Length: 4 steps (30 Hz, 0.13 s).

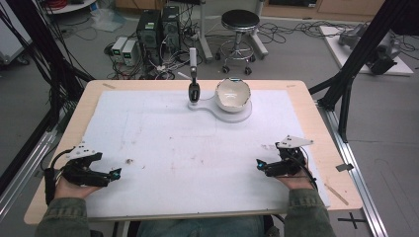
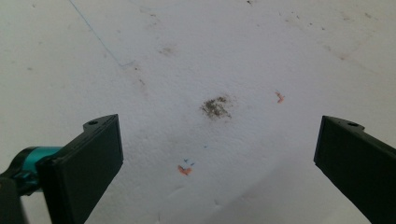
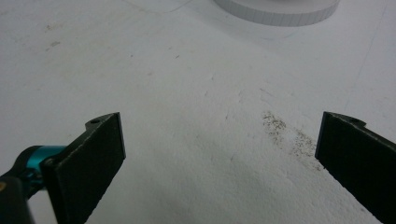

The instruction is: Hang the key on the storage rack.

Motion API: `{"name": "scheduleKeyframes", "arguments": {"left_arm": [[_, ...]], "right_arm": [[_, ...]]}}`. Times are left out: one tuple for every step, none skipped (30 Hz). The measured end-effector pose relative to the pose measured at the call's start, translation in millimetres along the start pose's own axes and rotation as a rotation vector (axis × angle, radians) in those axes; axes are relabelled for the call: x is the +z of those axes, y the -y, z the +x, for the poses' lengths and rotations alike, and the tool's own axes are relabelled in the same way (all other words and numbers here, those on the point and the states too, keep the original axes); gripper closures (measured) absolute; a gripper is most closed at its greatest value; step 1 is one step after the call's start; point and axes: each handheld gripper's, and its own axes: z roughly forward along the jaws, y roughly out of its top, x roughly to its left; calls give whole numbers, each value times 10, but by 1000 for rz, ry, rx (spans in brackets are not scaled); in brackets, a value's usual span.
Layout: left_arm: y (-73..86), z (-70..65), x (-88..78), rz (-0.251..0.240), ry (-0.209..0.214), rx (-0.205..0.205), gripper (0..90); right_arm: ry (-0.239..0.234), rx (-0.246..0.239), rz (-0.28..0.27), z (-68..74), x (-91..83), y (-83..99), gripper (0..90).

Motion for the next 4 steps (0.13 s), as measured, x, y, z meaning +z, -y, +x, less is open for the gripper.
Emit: {"name": "scheduleKeyframes", "arguments": {"left_arm": [[-2, 1, 16, -1, 4, -3, 17], [-3, 4, 29, 7, 7, 1, 17], [0, 0, 39, 9, 4, 1, 17], [1, 1, 44, 14, 9, 2, 17]], "right_arm": [[0, 0, 6, 5, 3, 2, 6], [0, -5, 7, 6, 7, 3, 6], [-4, -2, 12, 12, 7, 5, 6], [-3, -7, 9, 11, 11, 6, 5]]}}
